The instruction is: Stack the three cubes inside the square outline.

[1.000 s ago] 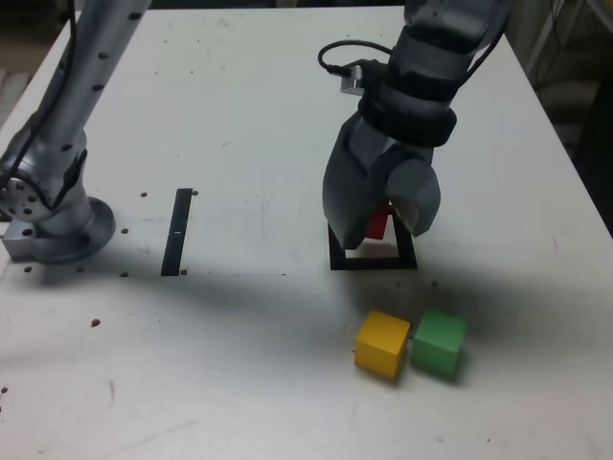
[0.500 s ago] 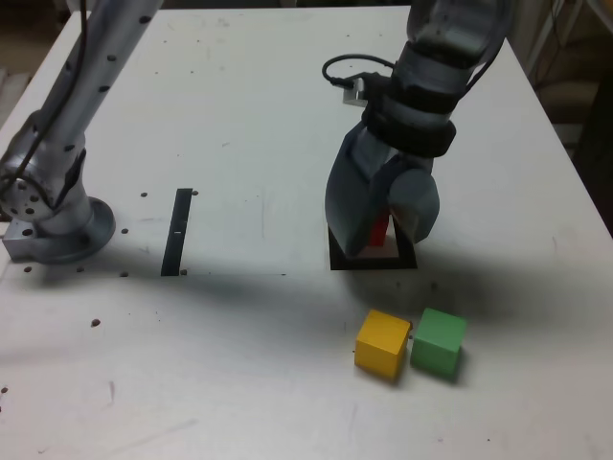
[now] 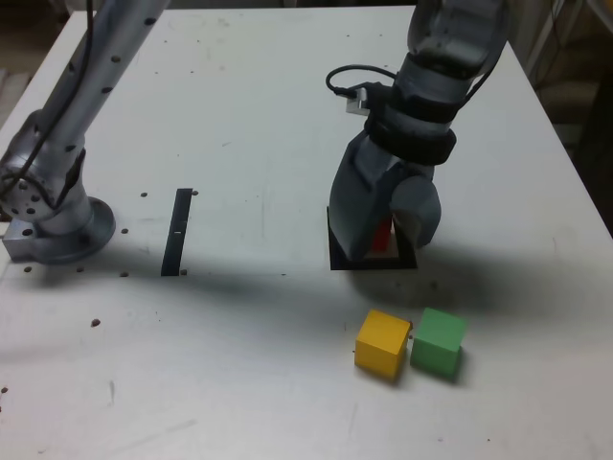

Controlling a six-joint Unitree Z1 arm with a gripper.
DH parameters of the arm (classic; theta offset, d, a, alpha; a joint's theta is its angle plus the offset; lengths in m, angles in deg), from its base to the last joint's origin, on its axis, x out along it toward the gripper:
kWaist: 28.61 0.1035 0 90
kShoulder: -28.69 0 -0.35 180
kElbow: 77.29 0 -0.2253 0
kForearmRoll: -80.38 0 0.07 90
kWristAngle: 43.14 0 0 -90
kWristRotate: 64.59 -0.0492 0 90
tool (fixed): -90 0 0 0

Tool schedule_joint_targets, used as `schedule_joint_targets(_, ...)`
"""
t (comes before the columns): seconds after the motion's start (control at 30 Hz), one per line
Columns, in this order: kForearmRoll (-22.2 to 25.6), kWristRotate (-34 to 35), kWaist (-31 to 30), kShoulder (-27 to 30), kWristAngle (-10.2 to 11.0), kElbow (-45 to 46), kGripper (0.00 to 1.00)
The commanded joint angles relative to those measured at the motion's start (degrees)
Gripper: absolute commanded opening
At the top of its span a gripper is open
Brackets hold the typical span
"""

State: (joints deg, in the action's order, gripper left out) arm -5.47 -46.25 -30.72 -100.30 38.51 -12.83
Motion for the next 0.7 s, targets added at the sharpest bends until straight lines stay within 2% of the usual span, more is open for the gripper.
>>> schedule_joint_targets(0.0, -0.22, -0.26, 0.17, -0.23, -0.12, 0.07, 0.81)
schedule_joint_targets(0.1, -0.33, -0.41, 0.17, 0.0, -0.16, 0.09, 0.91)
schedule_joint_targets(0.4, -1.84, -0.2, 0.21, 2.79, 0.42, 3.37, 0.99)
schedule_joint_targets(0.53, -3.28, -0.17, 0.19, 5.23, 2.05, 5.81, 0.99)
schedule_joint_targets(0.67, -5.06, -1.14, -0.17, 7.71, 4.55, 7.72, 0.99)
